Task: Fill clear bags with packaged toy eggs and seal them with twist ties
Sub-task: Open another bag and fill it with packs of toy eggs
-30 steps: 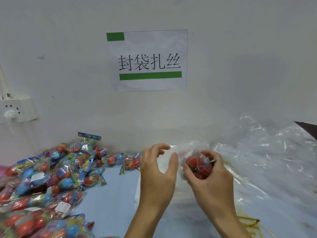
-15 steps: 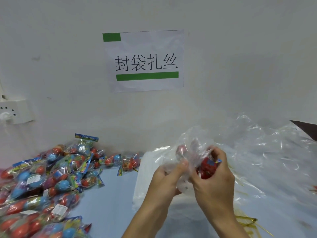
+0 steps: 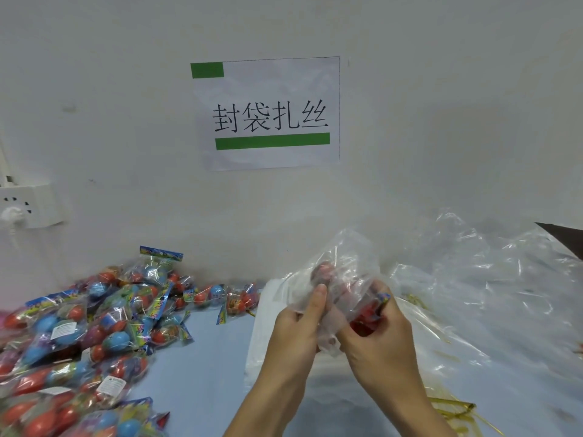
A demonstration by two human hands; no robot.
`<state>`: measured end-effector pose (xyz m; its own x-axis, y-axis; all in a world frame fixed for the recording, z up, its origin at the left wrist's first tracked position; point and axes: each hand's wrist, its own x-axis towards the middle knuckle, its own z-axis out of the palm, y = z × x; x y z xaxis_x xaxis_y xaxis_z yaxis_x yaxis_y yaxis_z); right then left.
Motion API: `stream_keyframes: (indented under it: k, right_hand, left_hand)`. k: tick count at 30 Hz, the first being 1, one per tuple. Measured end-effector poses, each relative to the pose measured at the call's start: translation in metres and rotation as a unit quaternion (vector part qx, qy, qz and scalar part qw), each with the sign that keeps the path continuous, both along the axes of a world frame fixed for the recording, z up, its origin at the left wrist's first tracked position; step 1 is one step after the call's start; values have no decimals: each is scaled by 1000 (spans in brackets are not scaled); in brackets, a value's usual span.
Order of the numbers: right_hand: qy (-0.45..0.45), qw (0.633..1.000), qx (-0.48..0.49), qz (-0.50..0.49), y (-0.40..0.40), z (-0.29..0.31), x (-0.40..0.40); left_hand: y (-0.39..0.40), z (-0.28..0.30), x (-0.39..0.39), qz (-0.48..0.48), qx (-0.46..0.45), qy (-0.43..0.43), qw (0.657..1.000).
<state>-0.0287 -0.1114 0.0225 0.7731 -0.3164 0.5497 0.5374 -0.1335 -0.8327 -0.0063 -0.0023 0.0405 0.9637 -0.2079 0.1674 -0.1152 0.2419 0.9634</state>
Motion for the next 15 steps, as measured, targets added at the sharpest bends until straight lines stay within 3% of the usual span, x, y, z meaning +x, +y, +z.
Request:
stream_keyframes:
  k: [4,7,11,15]
  right_hand:
    - [5,1000,-8,12,-1,0,-1]
    - [0,999,2,-49,0,-3,-1]
    - [-12,985,17,-170,-4,-5,0]
    - [-8,982,30,-188,-3,-2,0]
  left_hand:
    - [2,-1,1,-13,25,-18,999]
    - [1,-4,1,-22,65,-19,997]
    - [-4,-8,-2,-108,126,0,986]
    - [-3,-5,-5,-128,152,13,980]
